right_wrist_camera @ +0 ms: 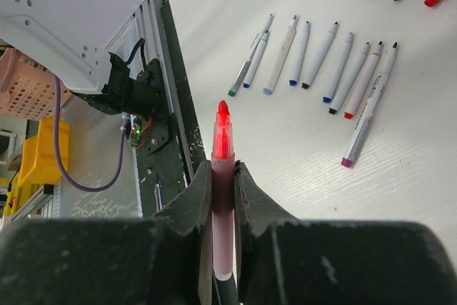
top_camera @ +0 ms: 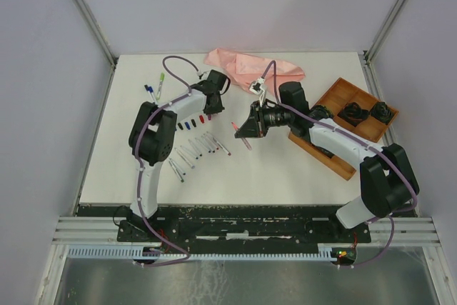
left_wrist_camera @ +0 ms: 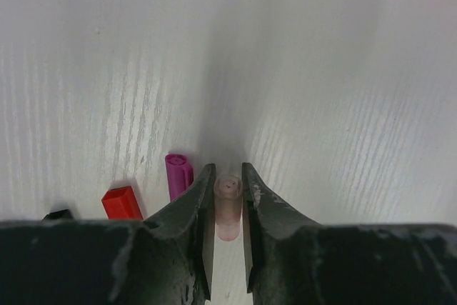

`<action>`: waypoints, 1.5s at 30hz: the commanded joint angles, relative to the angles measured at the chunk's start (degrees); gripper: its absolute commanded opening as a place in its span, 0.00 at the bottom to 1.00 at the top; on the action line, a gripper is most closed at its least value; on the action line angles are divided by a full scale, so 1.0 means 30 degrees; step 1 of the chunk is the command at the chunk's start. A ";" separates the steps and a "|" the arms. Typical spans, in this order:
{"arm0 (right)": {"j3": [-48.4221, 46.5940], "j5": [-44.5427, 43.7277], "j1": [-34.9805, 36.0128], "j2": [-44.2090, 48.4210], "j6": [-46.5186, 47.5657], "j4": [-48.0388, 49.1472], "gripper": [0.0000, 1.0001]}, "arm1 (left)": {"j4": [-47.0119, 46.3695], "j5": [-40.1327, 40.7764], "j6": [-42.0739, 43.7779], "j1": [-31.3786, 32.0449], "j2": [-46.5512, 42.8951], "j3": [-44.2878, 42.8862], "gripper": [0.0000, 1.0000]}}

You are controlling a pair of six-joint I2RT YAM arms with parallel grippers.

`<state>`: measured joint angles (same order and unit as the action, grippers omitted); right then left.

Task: Open the pen caps
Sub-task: Place the pen cap at the center of the board.

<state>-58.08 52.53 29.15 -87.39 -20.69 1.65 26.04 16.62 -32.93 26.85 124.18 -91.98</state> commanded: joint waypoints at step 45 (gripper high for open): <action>-0.2630 -1.0111 0.2350 -0.2798 0.0096 -0.2951 0.06 | -0.8705 0.3868 0.2806 -0.0222 -1.9206 1.6009 0.66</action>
<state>-60.95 35.33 33.65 -92.49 -16.32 -3.92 5.54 26.87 -25.17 26.68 73.56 -50.02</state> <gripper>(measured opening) 0.168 0.629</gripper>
